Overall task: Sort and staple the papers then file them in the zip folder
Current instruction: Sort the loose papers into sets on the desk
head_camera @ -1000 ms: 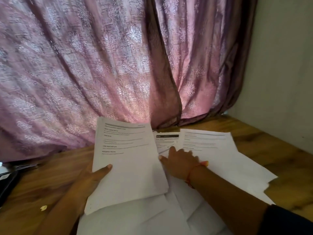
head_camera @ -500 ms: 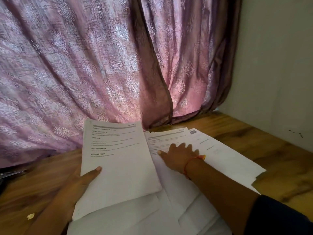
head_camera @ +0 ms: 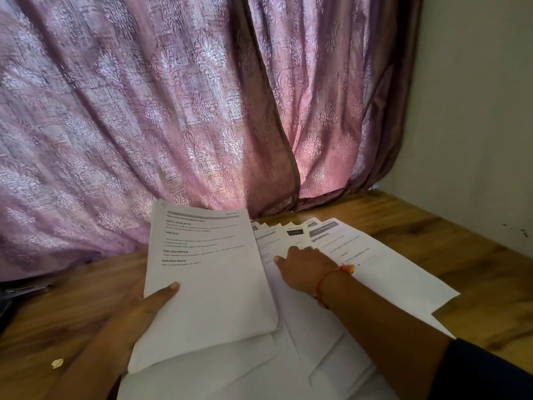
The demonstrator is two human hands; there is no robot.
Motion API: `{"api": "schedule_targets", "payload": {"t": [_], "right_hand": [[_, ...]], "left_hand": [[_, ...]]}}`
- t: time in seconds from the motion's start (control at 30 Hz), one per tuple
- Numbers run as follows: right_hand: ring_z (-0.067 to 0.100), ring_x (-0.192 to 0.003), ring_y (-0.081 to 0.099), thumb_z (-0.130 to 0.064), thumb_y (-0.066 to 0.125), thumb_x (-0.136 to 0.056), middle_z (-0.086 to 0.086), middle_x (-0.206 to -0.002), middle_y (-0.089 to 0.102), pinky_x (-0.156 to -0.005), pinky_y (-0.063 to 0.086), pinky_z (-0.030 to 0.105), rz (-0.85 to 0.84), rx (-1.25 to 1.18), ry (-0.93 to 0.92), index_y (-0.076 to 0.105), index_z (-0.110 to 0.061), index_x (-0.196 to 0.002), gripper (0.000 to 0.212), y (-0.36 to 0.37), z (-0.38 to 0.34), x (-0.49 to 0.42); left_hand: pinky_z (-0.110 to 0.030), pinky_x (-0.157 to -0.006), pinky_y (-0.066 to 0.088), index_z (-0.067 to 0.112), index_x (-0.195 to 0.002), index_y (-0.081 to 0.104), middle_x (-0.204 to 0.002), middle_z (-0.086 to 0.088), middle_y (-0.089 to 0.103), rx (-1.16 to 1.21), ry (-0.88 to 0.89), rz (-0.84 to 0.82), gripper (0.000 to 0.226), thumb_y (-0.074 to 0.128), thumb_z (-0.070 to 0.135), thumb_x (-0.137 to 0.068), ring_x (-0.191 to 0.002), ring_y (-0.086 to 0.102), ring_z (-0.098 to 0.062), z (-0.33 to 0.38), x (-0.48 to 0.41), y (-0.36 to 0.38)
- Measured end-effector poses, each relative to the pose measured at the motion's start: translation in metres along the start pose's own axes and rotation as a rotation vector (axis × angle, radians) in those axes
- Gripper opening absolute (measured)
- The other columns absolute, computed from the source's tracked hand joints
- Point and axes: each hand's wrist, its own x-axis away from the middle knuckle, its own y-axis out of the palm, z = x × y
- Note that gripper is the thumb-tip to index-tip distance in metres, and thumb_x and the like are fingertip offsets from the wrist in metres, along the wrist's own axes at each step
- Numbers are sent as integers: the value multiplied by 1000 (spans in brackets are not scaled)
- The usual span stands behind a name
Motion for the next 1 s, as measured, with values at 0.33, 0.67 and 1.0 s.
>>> {"api": "schedule_targets", "payload": {"t": [0.33, 0.67, 1.0], "right_hand": [[42, -148, 11, -65, 22, -97, 20, -160, 18, -117, 8, 61, -2, 4, 128, 25, -18, -153, 73, -15, 7, 0], [37, -143, 29, -66, 25, -96, 18, -158, 26, -117, 24, 51, 1, -19, 9, 20, -12, -153, 79, -3, -5, 4], [34, -123, 52, -65, 27, -96, 16, -139, 52, -103, 43, 46, -43, 0, -65, 40, -12, -140, 71, 4, -12, 9]], "left_hand": [[-55, -106, 48, 36, -132, 60, -129, 2, 69, 73, 56, -22, 77, 88, 60, -65, -121, 65, -26, 18, 21, 10], [-35, -68, 62, 26, -121, 68, -111, -3, 77, 182, 108, -81, 65, 92, 42, -63, -97, 75, -29, 52, 52, 37], [-55, -109, 45, 29, -145, 48, -140, 0, 60, 43, 48, -2, 110, 90, 69, -51, -127, 60, -27, 23, 20, 10]]}}
